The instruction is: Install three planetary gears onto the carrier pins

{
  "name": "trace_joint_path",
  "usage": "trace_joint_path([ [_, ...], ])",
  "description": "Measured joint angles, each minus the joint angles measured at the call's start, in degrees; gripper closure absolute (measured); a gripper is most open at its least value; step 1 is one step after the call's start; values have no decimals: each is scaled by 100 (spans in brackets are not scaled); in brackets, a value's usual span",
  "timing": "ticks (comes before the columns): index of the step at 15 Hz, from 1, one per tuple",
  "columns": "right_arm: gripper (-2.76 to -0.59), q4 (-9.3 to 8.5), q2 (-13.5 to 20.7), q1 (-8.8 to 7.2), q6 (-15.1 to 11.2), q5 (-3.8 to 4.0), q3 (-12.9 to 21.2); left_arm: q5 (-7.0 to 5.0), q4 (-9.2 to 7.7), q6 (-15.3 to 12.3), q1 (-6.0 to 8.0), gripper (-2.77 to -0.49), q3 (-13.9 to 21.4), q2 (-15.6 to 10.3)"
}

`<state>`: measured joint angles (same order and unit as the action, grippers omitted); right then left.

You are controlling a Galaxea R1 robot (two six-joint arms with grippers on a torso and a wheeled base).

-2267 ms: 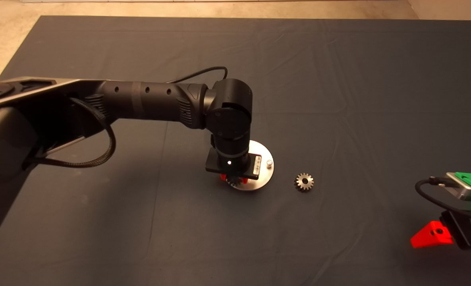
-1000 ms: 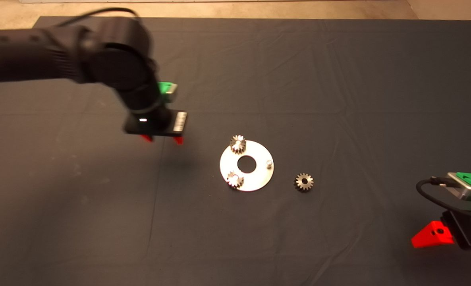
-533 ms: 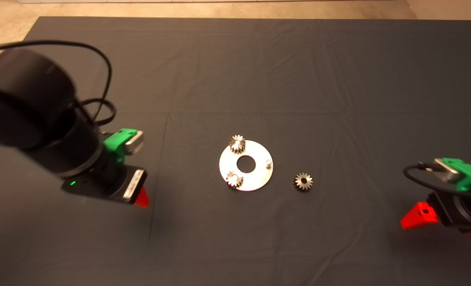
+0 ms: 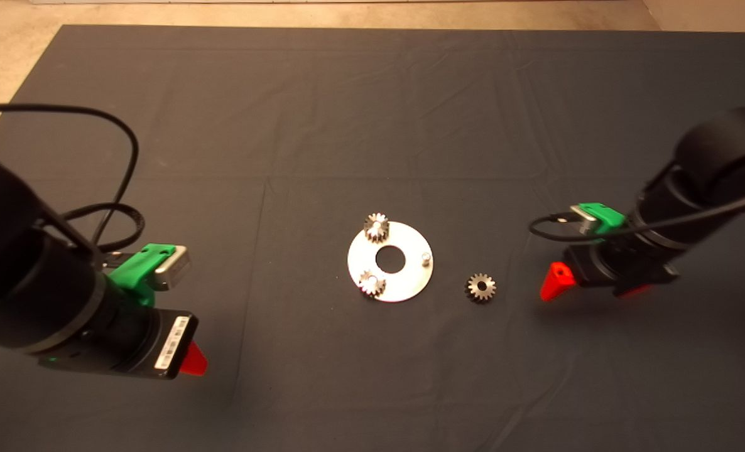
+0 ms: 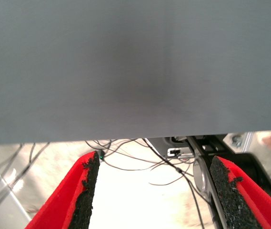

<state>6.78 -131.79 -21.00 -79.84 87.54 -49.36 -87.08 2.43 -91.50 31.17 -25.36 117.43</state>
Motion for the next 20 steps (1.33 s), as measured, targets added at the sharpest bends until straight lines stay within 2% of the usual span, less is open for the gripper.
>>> trace_joint_path([
  [1, -275, 41, -158, 20, 66, -28, -84, -17, 0, -6, 0, -160, 9, -247],
  [2, -275, 79, -240, 37, 123, -22, -164, -53, -1, -15, 0, -160, 13, -387],
  [4, -275, 171, -474, 52, 221, 36, -367, -50, -4, -12, 0, -160, 39, -348],
  [5, -275, 197, -547, 52, 256, 33, -395, -5, -1, -11, 2, -160, 39, -308],
  [7, -275, 229, -813, 54, 386, 10, -424, -7, -1, -11, 2, -160, 39, -316],
  [12, -275, 264, -903, 54, 799, 28, -391, -29, -1, -11, 2, -160, 39, -321],
  [17, -275, 267, -910, 104, 1489, 14, -119, -32, -1, -9, 0, -160, 41, -318],
  [20, -275, 271, -897, 117, 2133, 16, -98, -29, -1, -1, 0, -160, 41, -318],
])
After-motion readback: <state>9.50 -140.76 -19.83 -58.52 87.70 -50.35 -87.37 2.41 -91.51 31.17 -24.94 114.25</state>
